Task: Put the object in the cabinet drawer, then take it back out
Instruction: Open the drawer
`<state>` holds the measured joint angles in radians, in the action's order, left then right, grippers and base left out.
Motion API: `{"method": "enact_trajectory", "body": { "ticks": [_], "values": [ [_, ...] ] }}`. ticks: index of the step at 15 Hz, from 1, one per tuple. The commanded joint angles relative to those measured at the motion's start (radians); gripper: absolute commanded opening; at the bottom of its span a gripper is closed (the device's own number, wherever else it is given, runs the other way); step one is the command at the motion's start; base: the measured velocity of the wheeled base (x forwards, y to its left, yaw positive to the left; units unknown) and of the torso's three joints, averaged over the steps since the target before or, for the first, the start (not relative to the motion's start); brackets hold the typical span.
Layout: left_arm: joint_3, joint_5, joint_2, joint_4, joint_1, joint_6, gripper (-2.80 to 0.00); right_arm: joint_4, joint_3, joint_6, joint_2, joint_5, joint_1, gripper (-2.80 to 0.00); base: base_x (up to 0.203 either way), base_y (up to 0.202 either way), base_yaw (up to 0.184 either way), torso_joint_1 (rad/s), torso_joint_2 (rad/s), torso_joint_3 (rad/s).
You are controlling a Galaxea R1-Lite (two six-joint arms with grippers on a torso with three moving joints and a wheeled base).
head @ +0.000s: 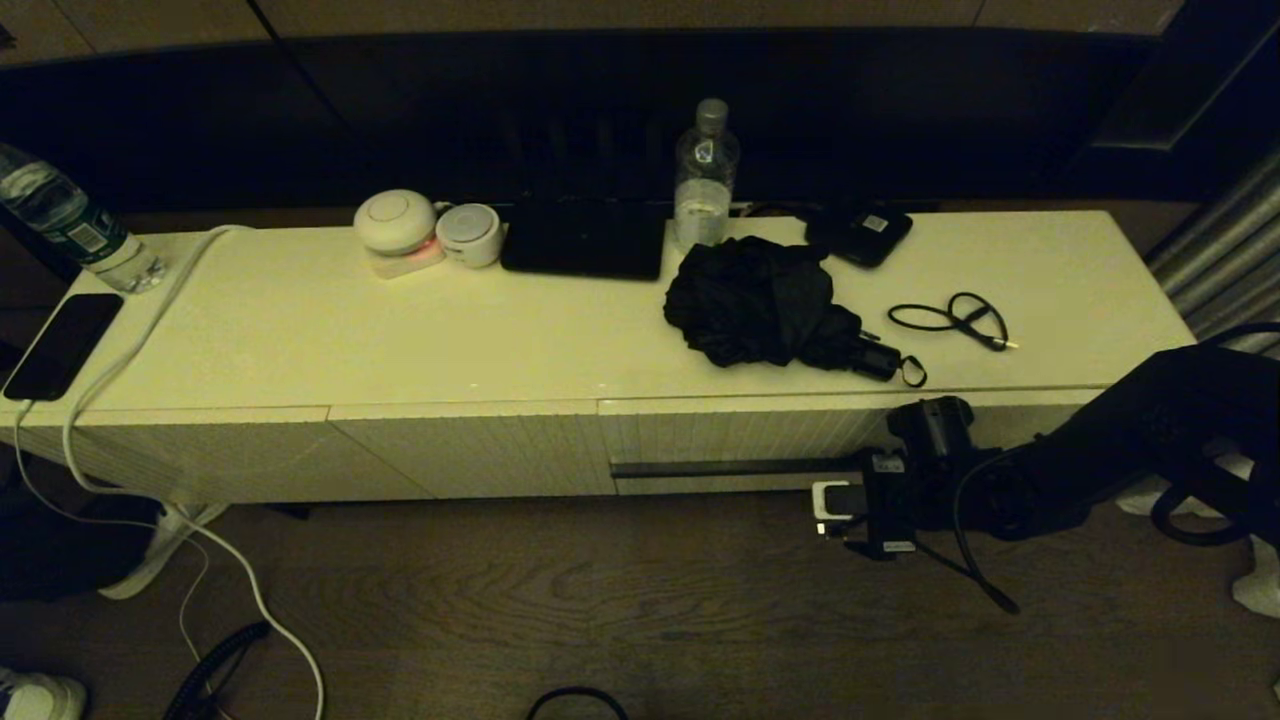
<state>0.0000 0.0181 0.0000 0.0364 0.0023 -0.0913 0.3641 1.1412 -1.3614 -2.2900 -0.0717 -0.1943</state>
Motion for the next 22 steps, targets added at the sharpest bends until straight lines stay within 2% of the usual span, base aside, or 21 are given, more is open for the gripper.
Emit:
{"method": "enact_trajectory", "body": {
  "ticks": [1,12,16,22],
  "values": [
    [0.000,0.000,-0.002,0.000,0.001,-0.001,-2.80,-0.005,-0.026,-0.005,0.011,-0.002,-0.002,0.00,0.000,0.000,0.000,0.000,0.00,0.000],
    [0.000,0.000,-0.002,0.000,0.001,-0.001,-2.80,-0.004,-0.280,0.057,0.111,-0.006,-0.014,0.00,0.000,0.000,0.000,0.000,0.00,0.000],
    [0.000,0.000,-0.002,0.000,0.001,-0.001,-2.80,0.071,-0.374,0.064,0.106,-0.007,-0.014,0.00,0.000,0.000,0.000,0.000,0.00,0.000],
    [0.000,0.000,-0.002,0.000,0.001,-0.001,-2.80,0.070,-0.429,0.069,0.220,-0.008,-0.029,0.00,0.000,0.000,0.000,0.000,0.00,0.000]
  ]
}}
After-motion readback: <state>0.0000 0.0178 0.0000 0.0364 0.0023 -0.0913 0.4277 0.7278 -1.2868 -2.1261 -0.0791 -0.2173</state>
